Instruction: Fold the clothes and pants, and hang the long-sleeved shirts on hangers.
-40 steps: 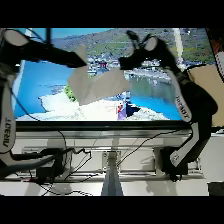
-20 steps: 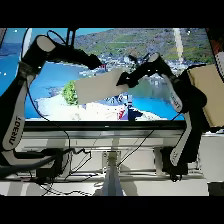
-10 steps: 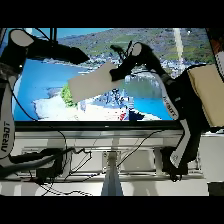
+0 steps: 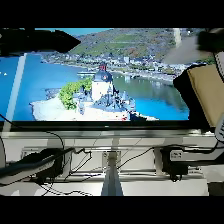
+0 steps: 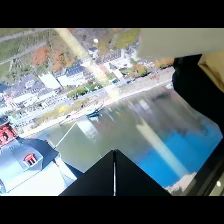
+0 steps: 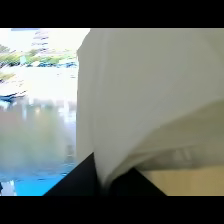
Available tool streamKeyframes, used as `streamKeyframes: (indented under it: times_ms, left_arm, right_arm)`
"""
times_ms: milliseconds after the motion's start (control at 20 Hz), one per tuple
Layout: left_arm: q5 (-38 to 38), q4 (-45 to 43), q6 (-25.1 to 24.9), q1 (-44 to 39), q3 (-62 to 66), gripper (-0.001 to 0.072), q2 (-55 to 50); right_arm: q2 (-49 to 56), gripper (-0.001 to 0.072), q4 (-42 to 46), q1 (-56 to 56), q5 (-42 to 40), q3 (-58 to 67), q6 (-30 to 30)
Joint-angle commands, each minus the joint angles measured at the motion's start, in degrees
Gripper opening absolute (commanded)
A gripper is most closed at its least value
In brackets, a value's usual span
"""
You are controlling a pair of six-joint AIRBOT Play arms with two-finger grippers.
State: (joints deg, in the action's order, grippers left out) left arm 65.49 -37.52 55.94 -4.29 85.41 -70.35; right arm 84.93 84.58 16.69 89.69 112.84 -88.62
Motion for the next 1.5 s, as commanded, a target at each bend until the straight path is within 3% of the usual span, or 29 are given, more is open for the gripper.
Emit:
streamKeyframes:
  times_ms: [0, 100, 200, 250, 300, 350, 450, 650, 700, 800, 850, 900, 1100, 1450]
  left_arm:
    - [-0.33, 0.33, 0.02, 0.11, 0.04, 0.0013, 1.07]
    - [-0.35, 0.37, 0.02, 0.09, 0.04, 0.0014, 1.07]
    - [-0.37, 0.37, 0.2, 0.09, 0.04, 0.0013, 1.07]
    - [-0.35, 0.35, 0.2, 0.09, 0.04, 0.0013, 1.07]
    - [-0.35, 0.35, 0.2, 0.09, 0.04, 0.0013, 1.07]
    - [-0.35, 0.35, 0.2, 0.09, 0.04, 0.0013, 1.07]
    - [-0.37, 0.35, 0.2, 0.09, 0.04, 0.0013, 1.07]
    - [-0.35, 0.33, 0.2, 0.09, 0.04, 0.0013, 1.05]
    - [-0.35, 0.33, 0.2, 0.11, 0.04, 0.0014, 1.05]
    - [-0.35, 0.33, 0.2, 0.09, 0.04, 0.0014, 1.05]
    - [-0.35, 0.33, 0.2, 0.09, 0.04, 0.0013, 1.05]
    - [-0.35, 0.31, 0.2, 0.09, 0.04, 0.0013, 1.03]
    - [-0.35, 0.31, 0.2, 0.09, 0.04, 0.0014, 1.03]
    - [-0.35, 0.31, 0.17, 0.09, 0.04, 0.0014, 1.03]
  right_arm:
    - [-7.67, 0.0009, 2.99, 17.03, 7.69, 0.09, -9.05]
    - [-8.57, 0.0009, 3.48, 23.67, 16.13, -0.07, -9.57]
    - [-10.19, 0.001, 2.69, 27.47, 15.8, -1.31, -11.26]
    - [-10.4, 0.0028, 2.71, 28.2, 15.76, -1.42, -11.26]
    - [-10.4, 0.0097, 2.69, 28.44, 15.76, -1.42, -11.23]
    - [-10.4, 0.0243, 2.62, 28.41, 15.76, -1.42, -11.21]
    - [-10.4, 0.0684, 1.99, 28.26, 15.74, -1.42, -11.15]
    - [-10.23, 0.0673, -0.63, 28.26, 15.39, -1.42, -10.58]
    - [-10.23, 0.0551, -3.23, 28.22, 15.02, -1.42, -9.2]
    - [-10.23, 0.0175, -6.36, 25.83, 14.29, -1.42, -9.38]
    - [-10.23, 0.0041, -6.8, 23.54, 14.03, -1.42, -9.73]
    - [-10.23, 0.0011, -6.75, 20.0, 13.4, -1.42, -9.79]
    - [-10.29, 0.001, -6.29, -0.98, 8.44, -1.4, -9.66]
    - [-10.38, 0.001, 1.36, -36.74, -10.1, -1.29, -6.21]
